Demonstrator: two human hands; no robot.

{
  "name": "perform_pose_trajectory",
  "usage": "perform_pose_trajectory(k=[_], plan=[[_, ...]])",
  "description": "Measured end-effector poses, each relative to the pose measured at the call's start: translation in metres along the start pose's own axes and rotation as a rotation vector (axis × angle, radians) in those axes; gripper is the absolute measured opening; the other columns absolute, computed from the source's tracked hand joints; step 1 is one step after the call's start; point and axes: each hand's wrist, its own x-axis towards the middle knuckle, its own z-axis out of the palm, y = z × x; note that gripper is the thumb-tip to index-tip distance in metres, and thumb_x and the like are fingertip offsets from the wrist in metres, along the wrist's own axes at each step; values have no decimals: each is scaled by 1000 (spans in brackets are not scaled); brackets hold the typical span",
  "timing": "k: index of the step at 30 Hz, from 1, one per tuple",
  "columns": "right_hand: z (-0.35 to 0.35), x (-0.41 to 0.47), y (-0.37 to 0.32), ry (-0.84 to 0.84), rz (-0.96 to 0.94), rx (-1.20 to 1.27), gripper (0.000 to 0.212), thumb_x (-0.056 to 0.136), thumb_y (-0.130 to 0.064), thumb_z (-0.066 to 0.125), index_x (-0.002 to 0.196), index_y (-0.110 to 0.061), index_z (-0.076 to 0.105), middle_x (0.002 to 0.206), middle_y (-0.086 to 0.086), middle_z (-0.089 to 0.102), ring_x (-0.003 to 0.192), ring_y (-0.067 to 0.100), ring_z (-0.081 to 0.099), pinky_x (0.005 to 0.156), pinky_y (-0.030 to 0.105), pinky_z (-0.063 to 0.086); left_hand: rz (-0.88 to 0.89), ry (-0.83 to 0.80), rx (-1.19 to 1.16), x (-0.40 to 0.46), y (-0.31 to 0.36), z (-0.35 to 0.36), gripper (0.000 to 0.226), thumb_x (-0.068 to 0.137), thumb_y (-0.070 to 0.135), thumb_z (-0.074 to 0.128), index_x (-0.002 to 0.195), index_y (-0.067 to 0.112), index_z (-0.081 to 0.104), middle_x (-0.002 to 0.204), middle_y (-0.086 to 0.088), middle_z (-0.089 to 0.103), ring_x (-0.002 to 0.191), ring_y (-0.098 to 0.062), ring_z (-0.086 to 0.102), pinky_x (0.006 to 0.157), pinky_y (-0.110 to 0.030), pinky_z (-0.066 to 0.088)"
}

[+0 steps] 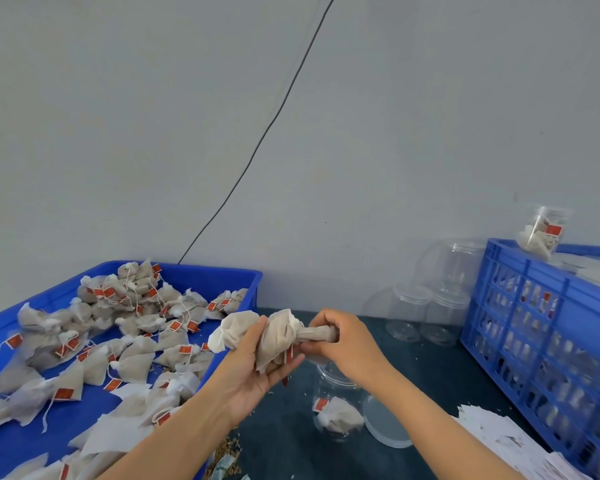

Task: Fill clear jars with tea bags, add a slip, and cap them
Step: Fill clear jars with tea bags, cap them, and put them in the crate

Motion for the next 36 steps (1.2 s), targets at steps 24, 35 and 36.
perform_pose_trajectory(k=[24, 35, 36], plan=[[-16, -4, 14, 54, 16, -145, 13, 95, -25, 51, 105, -31, 57, 101, -16, 60, 93, 4, 56, 87, 25, 44, 73, -52, 11, -3, -3, 2, 27, 84, 20, 62, 108, 9, 55, 87, -17, 75, 75, -27, 74, 55, -33, 60], [20, 4, -12, -65, -69, -157, 30, 77, -38, 77, 99, -28, 59, 103, -9, 57, 91, 2, 52, 74, 13, 39, 169, -83, 151, 1, -8, -5, 41, 77, 19, 62, 115, 5, 57, 104, -20, 72, 89, -28, 72, 67, -37, 62], [19, 3, -12, -59, -72, -176, 30, 75, -37, 78, 96, -30, 58, 99, -11, 57, 88, 1, 51, 72, 12, 38, 174, -67, 145, 2, -8, -5, 43, 77, 18, 62, 117, 4, 57, 107, -22, 70, 92, -29, 71, 68, -37, 61]])
